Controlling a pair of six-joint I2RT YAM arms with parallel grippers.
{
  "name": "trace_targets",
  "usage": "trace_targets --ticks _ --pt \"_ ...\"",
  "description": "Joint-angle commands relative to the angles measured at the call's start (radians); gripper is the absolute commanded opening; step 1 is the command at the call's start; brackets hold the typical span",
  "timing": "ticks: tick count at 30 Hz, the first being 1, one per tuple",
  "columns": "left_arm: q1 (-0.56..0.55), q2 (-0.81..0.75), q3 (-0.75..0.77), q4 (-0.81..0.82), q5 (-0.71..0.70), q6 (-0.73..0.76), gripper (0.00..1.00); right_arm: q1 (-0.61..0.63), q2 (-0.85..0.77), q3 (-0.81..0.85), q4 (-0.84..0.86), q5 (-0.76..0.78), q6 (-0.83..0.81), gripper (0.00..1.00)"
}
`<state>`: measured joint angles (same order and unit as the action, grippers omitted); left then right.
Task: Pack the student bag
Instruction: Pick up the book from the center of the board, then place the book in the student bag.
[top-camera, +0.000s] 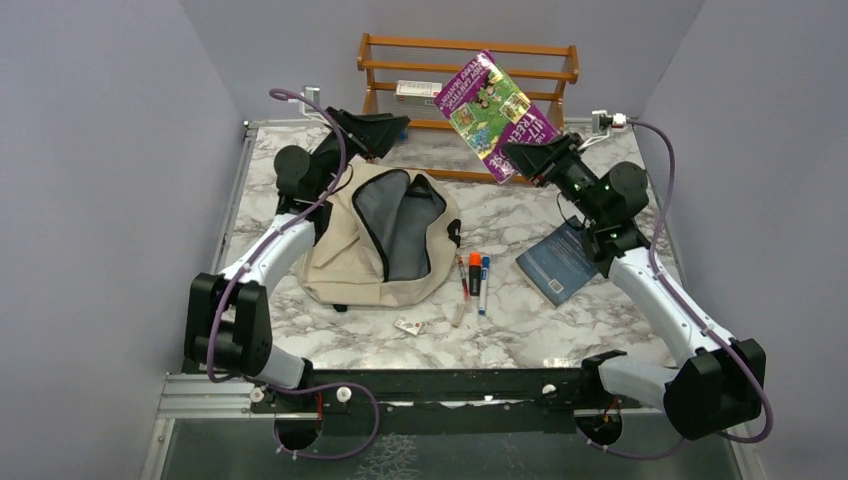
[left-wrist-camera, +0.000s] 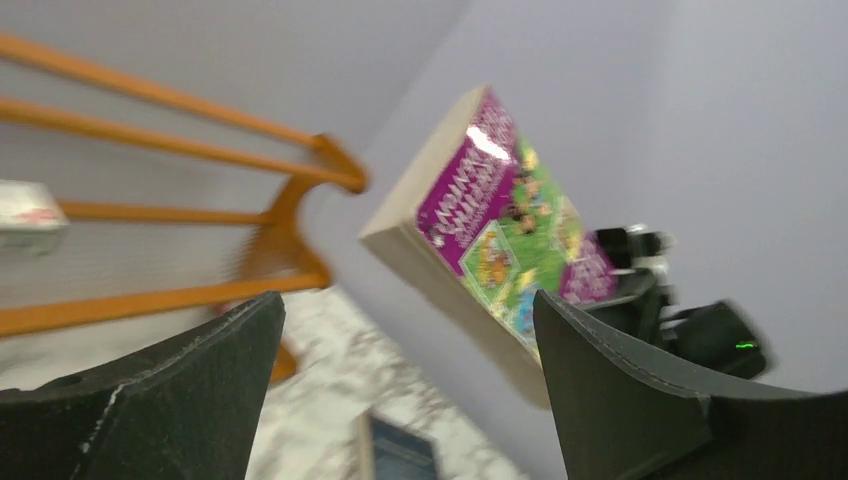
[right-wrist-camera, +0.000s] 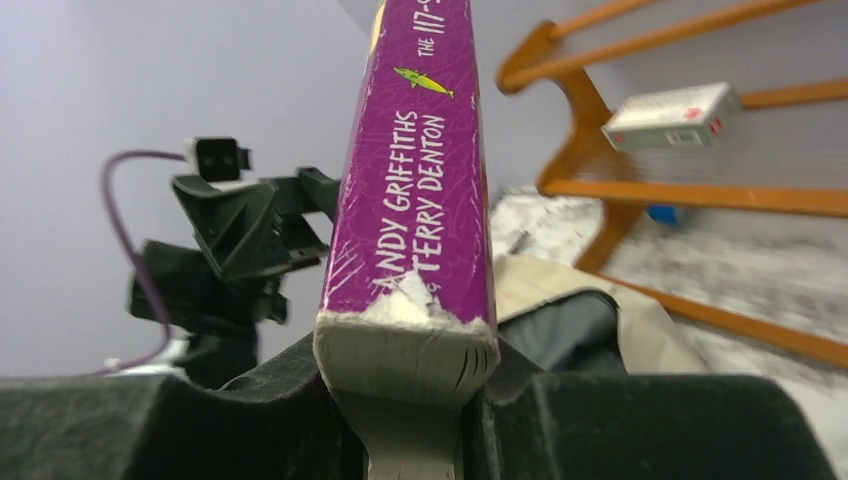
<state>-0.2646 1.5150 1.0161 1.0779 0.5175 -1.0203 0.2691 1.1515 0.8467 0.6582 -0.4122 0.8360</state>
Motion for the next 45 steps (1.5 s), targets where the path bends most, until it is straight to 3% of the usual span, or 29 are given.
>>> trace_targets --ticks 1,3,6,15,19,25,28,39,45 --pt "0.027 -0.111 0.043 -0.678 -0.002 0.411 0.94 -0.004 -0.009 0.102 -0.391 -0.049 -0.180 0.00" --pt "0.015 -0.114 0.107 -0.932 -0.102 0.602 0.94 -0.004 -0.011 0.098 -0.461 -0.072 -0.201 0.01" --pt "0.001 -0.120 0.145 -1.125 -0.212 0.747 0.93 -0.004 -0.026 0.070 -0.526 -0.082 -0.224 0.00" --pt "-0.194 0.056 0.274 -1.415 -0.580 0.983 0.93 -0.004 -0.059 0.016 -0.601 -0.085 -0.252 0.00" --pt "-0.248 0.142 0.304 -1.465 -0.683 1.038 0.93 -0.004 -0.086 0.005 -0.626 -0.052 -0.279 0.00" --pt "-0.338 0.284 0.360 -1.544 -0.953 1.101 0.90 -0.003 -0.116 -0.007 -0.657 -0.010 -0.307 0.01" --pt "-0.347 0.326 0.372 -1.553 -0.980 1.096 0.86 -0.004 -0.123 -0.017 -0.657 -0.011 -0.310 0.00" --pt "-0.356 0.398 0.391 -1.563 -1.108 1.108 0.64 -0.004 -0.148 -0.038 -0.683 -0.002 -0.301 0.00" --pt "-0.354 0.407 0.382 -1.561 -1.111 1.119 0.43 -0.004 -0.164 -0.055 -0.676 0.017 -0.282 0.00"
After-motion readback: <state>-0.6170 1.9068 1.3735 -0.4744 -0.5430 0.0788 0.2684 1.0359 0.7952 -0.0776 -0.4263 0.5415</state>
